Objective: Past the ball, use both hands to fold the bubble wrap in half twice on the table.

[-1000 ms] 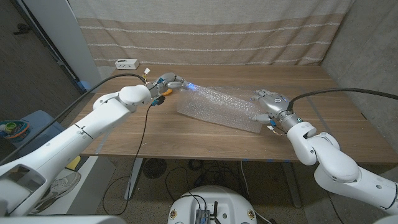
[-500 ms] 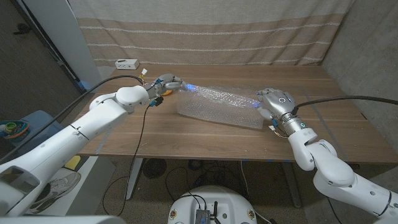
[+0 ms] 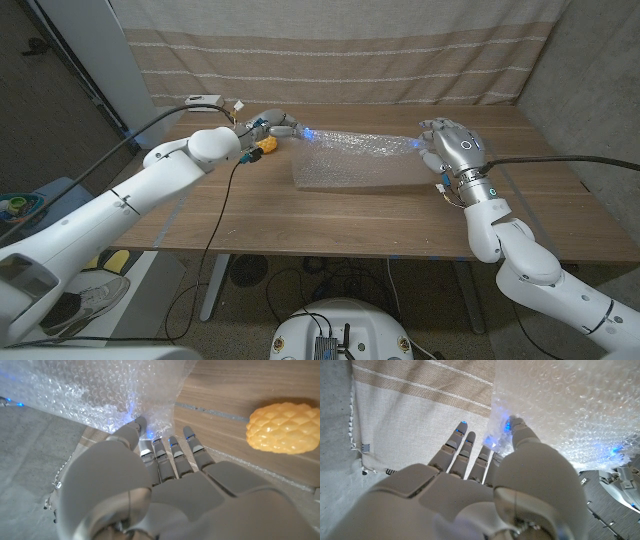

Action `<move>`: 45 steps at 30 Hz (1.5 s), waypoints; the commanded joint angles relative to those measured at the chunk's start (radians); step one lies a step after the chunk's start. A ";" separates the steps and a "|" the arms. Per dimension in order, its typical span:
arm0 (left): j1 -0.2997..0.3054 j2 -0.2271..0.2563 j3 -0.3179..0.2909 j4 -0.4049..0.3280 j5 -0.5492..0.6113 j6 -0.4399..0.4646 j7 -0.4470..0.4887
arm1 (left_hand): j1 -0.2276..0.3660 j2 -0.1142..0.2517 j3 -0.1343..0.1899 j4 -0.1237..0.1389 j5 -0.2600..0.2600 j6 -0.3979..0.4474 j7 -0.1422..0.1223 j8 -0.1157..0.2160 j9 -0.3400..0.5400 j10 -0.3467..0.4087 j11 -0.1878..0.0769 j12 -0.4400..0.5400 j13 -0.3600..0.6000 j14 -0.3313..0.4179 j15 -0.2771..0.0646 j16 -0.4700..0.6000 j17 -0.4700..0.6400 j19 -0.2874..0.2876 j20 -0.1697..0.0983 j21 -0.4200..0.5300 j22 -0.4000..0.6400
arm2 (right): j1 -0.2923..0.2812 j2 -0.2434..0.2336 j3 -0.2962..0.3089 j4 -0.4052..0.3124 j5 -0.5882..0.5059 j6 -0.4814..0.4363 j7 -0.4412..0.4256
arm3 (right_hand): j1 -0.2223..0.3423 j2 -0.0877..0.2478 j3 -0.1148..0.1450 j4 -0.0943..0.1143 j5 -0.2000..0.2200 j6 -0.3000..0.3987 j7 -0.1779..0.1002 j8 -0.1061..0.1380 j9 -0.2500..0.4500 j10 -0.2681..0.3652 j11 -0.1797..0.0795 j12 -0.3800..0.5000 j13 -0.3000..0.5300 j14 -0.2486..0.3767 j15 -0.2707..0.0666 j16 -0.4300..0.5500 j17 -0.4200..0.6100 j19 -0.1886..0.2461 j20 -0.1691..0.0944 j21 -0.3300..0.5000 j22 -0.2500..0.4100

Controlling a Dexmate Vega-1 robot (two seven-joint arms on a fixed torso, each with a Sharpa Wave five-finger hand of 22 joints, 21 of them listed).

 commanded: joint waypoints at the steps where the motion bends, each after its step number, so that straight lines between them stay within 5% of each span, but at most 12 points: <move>1: -0.050 -0.005 0.048 -0.052 0.219 0.032 0.018 | -0.003 -0.001 -0.008 -0.005 -0.003 0.044 0.032 0.011 0.073 0.005 -0.005 -0.001 0.005 -0.004 -0.009 0.006 -0.001 -0.003 -0.003 0.008 0.005 | 0.152 0.059 -0.045 0.112 0.053 0.052 0.016 | 0.007 0.003 0.011 0.001 -0.004 0.008 -0.002 0.005 0.005 0.012 -0.002 -0.005 0.001 0.004 -0.169 0.004 0.002 0.006 0.003 0.005 0.002; 15: -0.019 -0.036 0.072 -0.122 0.438 0.199 0.104 | 0.007 -0.009 -0.006 -0.019 0.002 0.089 0.053 0.017 0.058 0.031 -0.011 0.010 0.006 0.028 -0.021 0.012 -0.008 0.006 0.000 0.023 0.005 | 0.302 0.111 -0.123 0.261 0.072 0.033 0.032 | 0.016 0.000 0.022 -0.004 -0.010 0.018 0.010 0.005 0.004 0.020 0.002 -0.010 0.001 0.010 -0.167 -0.003 -0.004 0.004 0.008 0.003 0.002; 20: -0.039 -0.055 0.122 -0.126 0.561 0.273 0.112 | 0.007 -0.013 -0.004 -0.020 0.005 0.094 0.049 0.017 0.055 0.038 -0.013 0.012 0.006 0.037 -0.024 0.013 -0.008 0.009 0.000 0.026 0.006 | 0.350 0.136 -0.155 0.313 0.065 0.009 0.021 | 0.018 -0.001 0.025 -0.005 -0.012 0.021 0.014 0.005 0.004 0.023 0.003 -0.011 0.001 0.012 -0.166 -0.004 -0.005 0.001 0.011 0.001 0.002; 45: -0.167 -0.236 0.242 0.166 0.702 0.229 0.108 | -0.011 -0.016 0.000 -0.010 0.016 0.080 0.036 0.003 0.039 0.044 -0.023 0.009 0.006 0.065 -0.045 0.012 -0.007 0.014 -0.018 0.042 0.005 | 0.579 0.213 -0.341 0.573 0.038 -0.048 0.097 | 0.023 -0.003 0.030 -0.006 -0.022 0.027 0.017 0.003 0.004 0.037 0.004 -0.015 0.002 0.019 -0.172 -0.002 -0.002 0.004 0.007 0.000 0.002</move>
